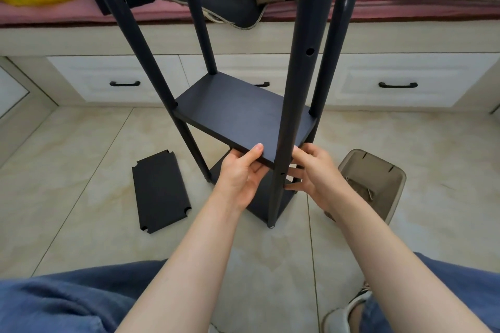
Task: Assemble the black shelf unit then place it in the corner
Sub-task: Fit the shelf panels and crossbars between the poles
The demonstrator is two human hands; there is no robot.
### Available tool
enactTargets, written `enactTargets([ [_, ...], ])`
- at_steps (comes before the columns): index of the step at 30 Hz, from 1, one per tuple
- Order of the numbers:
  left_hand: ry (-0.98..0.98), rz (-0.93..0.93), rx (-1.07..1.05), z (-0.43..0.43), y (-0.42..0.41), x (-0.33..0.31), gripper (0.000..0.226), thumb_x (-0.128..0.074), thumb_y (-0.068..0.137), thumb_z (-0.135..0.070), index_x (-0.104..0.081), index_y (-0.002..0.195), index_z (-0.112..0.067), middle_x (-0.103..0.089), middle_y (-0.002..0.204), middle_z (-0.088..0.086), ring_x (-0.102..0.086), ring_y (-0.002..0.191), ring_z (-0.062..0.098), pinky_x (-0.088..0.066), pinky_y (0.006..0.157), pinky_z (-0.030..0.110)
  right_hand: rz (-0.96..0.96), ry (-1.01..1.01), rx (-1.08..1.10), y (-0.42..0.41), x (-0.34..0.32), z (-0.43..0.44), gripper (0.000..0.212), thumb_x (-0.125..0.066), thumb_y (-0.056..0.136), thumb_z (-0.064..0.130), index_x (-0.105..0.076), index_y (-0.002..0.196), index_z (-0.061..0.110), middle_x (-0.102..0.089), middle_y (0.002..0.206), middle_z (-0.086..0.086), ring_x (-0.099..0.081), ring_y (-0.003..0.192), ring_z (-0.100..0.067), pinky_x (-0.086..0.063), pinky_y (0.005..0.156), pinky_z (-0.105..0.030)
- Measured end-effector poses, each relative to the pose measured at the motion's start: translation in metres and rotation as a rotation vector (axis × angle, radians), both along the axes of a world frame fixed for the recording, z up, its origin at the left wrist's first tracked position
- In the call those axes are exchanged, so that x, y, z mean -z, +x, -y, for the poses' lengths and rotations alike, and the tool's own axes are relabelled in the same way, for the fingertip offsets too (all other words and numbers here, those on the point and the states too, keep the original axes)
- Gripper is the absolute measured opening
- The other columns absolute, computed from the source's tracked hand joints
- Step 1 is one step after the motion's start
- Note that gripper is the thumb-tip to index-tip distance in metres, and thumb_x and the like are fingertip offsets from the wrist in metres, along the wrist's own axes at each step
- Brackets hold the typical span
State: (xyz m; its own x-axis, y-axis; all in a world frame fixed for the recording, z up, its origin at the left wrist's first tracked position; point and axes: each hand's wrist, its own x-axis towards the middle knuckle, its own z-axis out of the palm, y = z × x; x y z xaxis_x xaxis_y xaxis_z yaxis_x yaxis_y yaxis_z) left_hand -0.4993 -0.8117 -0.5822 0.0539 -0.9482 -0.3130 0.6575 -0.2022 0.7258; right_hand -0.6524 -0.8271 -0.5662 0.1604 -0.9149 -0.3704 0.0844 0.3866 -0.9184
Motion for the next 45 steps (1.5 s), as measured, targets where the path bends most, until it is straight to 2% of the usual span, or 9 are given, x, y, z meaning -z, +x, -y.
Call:
enactTargets([
  [18,0.039,-0.082,0.027,-0.005,-0.001,0.004,0.035,-0.062,0.098,-0.01,-0.057,0.132,-0.006,-0.071,0.124,0.015,-0.07,0.113,0.029,-0.06,0.08,0.03,0.028,0.052,0.002,0.0,0.0,0.001,0.045,-0.065,0.095,0.029,-0.05,0.133,0.01,-0.072,0.113,-0.01,-0.073,0.097,-0.027,-0.05,0.091,-0.066],
  [23,0.017,-0.088,0.046,-0.005,-0.002,0.004,0.03,-0.059,0.1,-0.011,-0.059,0.13,-0.007,-0.073,0.121,0.013,-0.071,0.112,0.027,-0.06,0.079,0.03,-0.016,0.028,-0.037,-0.007,0.006,0.003,0.031,-0.066,0.093,0.039,-0.06,0.117,0.02,-0.075,0.106,-0.002,-0.075,0.091,-0.02,-0.06,0.076,-0.047],
  [28,0.033,-0.091,0.002,-0.004,-0.007,0.002,0.05,-0.068,0.089,-0.015,-0.055,0.136,-0.007,-0.071,0.124,0.014,-0.071,0.111,0.029,-0.061,0.079,0.032,-0.103,0.095,0.058,-0.037,0.024,0.013,0.031,-0.045,0.102,0.046,-0.065,0.106,0.023,-0.077,0.097,0.003,-0.073,0.094,-0.015,-0.059,0.079,-0.035],
  [32,0.048,-0.094,-0.009,-0.004,-0.008,0.003,0.048,-0.066,0.093,-0.014,-0.053,0.139,-0.008,-0.07,0.127,0.015,-0.07,0.112,0.03,-0.061,0.08,0.034,-0.472,0.131,0.258,-0.07,0.071,0.006,0.027,-0.048,0.103,0.023,-0.066,0.114,0.007,-0.073,0.1,-0.008,-0.068,0.098,-0.024,-0.056,0.087,-0.04],
  [34,0.061,-0.06,-0.002,-0.005,-0.009,0.004,0.048,-0.065,0.095,-0.016,-0.053,0.14,-0.008,-0.069,0.128,0.015,-0.07,0.112,0.03,-0.061,0.08,0.035,-0.733,0.115,0.194,-0.082,0.098,-0.005,0.028,-0.049,0.101,0.018,-0.067,0.117,0.004,-0.071,0.11,-0.014,-0.063,0.108,-0.033,-0.05,0.097,-0.043],
  [36,0.078,-0.014,0.02,-0.005,-0.01,0.005,0.048,-0.063,0.097,-0.02,-0.052,0.142,-0.007,-0.068,0.129,0.016,-0.07,0.113,0.03,-0.061,0.08,0.034,-0.898,0.074,0.078,-0.087,0.119,-0.016,0.028,-0.05,0.099,0.016,-0.067,0.117,0.005,-0.068,0.118,-0.018,-0.06,0.114,-0.037,-0.045,0.092,-0.036],
  [38,0.098,0.026,0.047,-0.004,-0.011,0.006,0.045,-0.058,0.101,-0.025,-0.053,0.142,-0.007,-0.069,0.129,0.015,-0.07,0.113,0.028,-0.061,0.08,0.032,-1.0,0.033,-0.022,-0.088,0.133,-0.021,0.027,-0.053,0.097,0.016,-0.067,0.117,0.006,-0.068,0.118,-0.018,-0.06,0.112,-0.036,-0.044,0.086,-0.033],
  [42,0.067,0.091,0.133,-0.008,-0.01,0.012,0.045,-0.052,0.102,-0.037,-0.058,0.138,-0.01,-0.07,0.128,0.01,-0.067,0.119,0.026,-0.059,0.085,0.029,-1.082,-0.05,-0.068,-0.087,0.143,-0.02,0.034,-0.054,0.095,0.011,-0.062,0.127,0.007,-0.059,0.13,-0.017,-0.055,0.12,-0.035,-0.044,0.096,-0.037],
  [45,0.023,0.145,0.195,-0.012,-0.009,0.017,0.053,-0.059,0.092,-0.043,-0.06,0.135,-0.011,-0.071,0.127,0.007,-0.066,0.121,0.026,-0.056,0.091,0.029,-1.126,-0.058,-0.082,-0.09,0.148,-0.022,0.029,-0.052,0.092,0.006,-0.067,0.116,0.008,-0.065,0.12,-0.016,-0.058,0.115,-0.037,-0.047,0.09,-0.038],
])
